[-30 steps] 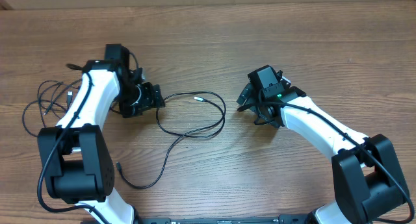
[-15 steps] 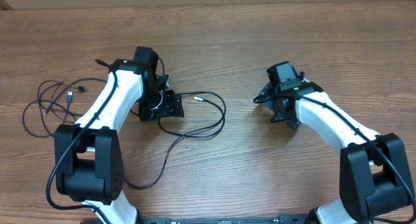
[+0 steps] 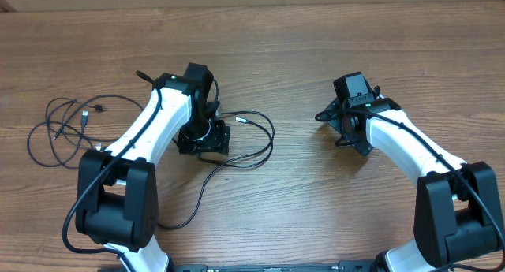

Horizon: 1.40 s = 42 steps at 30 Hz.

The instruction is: Untangle cables

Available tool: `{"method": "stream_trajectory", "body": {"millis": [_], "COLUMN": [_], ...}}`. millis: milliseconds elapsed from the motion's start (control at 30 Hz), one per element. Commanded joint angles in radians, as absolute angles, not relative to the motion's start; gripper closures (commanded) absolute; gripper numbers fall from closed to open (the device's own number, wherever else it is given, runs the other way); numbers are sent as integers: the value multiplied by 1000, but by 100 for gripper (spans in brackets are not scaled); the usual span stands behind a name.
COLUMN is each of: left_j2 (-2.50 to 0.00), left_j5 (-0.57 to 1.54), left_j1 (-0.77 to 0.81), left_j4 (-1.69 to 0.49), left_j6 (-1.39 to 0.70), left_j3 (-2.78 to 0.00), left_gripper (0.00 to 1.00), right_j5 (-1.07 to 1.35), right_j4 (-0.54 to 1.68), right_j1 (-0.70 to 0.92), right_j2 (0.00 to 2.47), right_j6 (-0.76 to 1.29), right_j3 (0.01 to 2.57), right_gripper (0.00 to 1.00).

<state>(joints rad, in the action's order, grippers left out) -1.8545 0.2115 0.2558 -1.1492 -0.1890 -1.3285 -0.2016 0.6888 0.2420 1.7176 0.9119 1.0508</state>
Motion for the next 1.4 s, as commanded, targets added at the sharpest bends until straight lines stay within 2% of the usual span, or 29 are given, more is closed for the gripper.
{"method": "stream_trajectory", "body": {"millis": [0,233,367,400,467,600,767,1100,1167,1233,1267,1367], "left_j2": [-1851,-1851,-1851,-1851,-1851,-1851,-1851,-1851,-1851,-1851,-1851,-1850], "left_j5": [90,96,136,139,155,167,185,206,206,203,193,144], "left_j1": [262,268,270,271,271,271,272,323,331,331,331,328], "left_j4": [-1191,-1188,-1139,-1131,-1129,-1133,-1139,-1045,-1019,-1008,-1008,-1022], "left_j6": [-315,-427,-375,-344,-286,-221,-144,-142,-142,-142,-142,-160], "left_j3": [-1335,-1302,-1257,-1248,-1236,-1212,-1193,-1105,-1085,-1071,-1071,-1090], "left_gripper": [32,53,81,85,85,70,61,60,64,87,96,96], "right_j5": [-220,-220,-220,-220,-220,-220,-220,-220,-220,-220,-220,-220], "right_j4": [683,683,683,683,683,683,683,683,683,683,683,683], "right_j1": [240,240,240,240,240,240,240,240,240,240,240,240], "right_j2": [1718,1718,1718,1718,1718,1718,1718,1718,1718,1718,1718,1718], "right_j6": [908,908,908,908,908,908,908,908,908,908,908,908], "right_j3": [1045,1045,1045,1045,1045,1045,1045,1044,1045,1045,1045,1045], "right_gripper": [0,0,0,0,0,0,0,0,0,0,0,0]}}
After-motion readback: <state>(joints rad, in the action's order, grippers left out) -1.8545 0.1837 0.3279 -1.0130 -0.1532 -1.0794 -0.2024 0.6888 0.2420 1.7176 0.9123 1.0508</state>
